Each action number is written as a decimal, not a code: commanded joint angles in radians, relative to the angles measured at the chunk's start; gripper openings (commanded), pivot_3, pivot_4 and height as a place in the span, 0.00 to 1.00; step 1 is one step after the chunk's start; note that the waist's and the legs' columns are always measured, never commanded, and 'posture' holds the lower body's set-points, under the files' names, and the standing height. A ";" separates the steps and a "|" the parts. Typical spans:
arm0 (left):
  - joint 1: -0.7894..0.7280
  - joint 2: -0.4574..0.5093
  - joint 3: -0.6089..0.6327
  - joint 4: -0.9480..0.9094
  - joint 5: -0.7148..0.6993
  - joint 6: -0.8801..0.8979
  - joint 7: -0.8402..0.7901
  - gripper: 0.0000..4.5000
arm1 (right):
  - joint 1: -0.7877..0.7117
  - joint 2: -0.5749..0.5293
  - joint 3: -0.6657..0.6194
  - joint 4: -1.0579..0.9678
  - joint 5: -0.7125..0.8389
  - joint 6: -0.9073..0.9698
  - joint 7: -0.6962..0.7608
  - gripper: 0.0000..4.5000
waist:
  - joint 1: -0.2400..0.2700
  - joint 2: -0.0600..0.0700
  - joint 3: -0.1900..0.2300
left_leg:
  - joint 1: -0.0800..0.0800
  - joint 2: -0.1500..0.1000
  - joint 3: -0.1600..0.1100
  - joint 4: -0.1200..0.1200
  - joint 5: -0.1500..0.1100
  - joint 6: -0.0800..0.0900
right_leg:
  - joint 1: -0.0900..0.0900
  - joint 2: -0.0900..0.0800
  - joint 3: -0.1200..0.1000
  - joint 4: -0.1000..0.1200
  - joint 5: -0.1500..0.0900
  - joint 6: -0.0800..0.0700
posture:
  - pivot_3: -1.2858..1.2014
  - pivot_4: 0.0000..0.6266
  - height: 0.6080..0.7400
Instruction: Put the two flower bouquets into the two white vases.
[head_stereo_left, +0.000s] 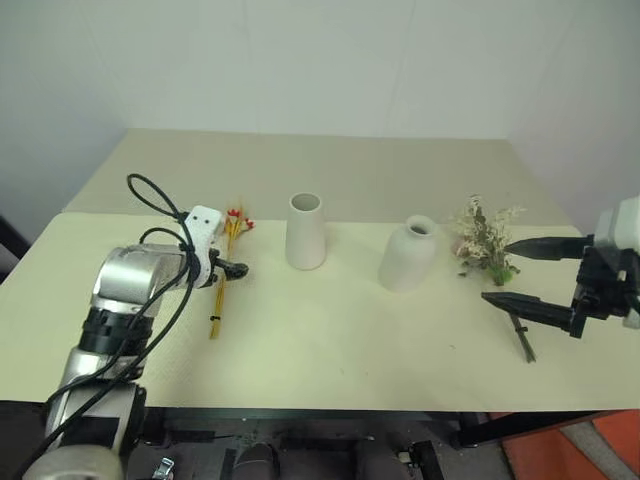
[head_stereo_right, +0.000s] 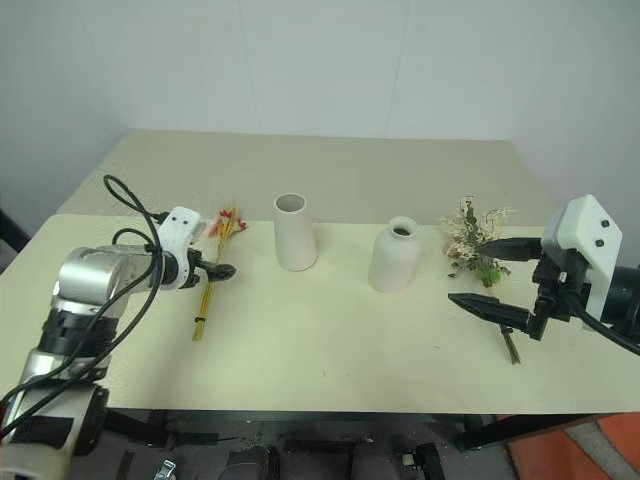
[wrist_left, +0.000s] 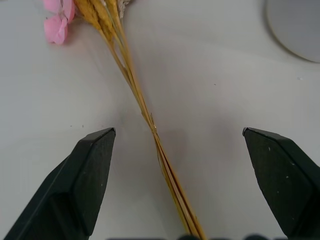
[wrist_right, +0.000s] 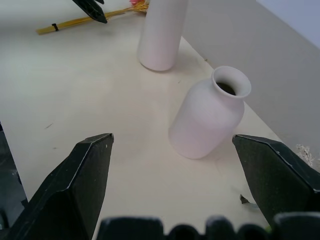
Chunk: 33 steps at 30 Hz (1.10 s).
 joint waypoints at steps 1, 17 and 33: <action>-0.041 -0.038 0.026 0.064 0.024 0.015 0.051 0.98 | 0.009 -0.010 -0.025 0.004 -0.017 -0.008 -0.007 0.99 | 0.000 0.000 0.000 | 0.000 0.000 0.000 0.000 0.000 0.000 | 0.000 0.000 0.000 0.000 0.000 0.000 | 0.52 0.24 1.00; -0.164 -0.143 0.121 0.330 0.044 -0.070 0.127 0.28 | 0.054 0.002 -0.047 0.011 -0.049 -0.026 0.000 1.00 | 0.003 0.000 0.000 | 0.001 -0.002 -0.002 0.000 0.000 0.000 | 0.001 0.000 0.000 0.000 0.001 0.000 | 0.52 0.24 1.00; -0.263 -0.335 0.463 0.344 -0.038 -0.889 0.357 0.01 | 0.090 0.032 -0.070 -0.001 -0.082 -0.049 -0.022 1.00 | 0.023 -0.001 0.000 | -0.002 -0.002 -0.002 0.000 0.000 0.000 | 0.000 0.000 0.000 -0.002 0.002 0.002 | 0.52 0.24 1.00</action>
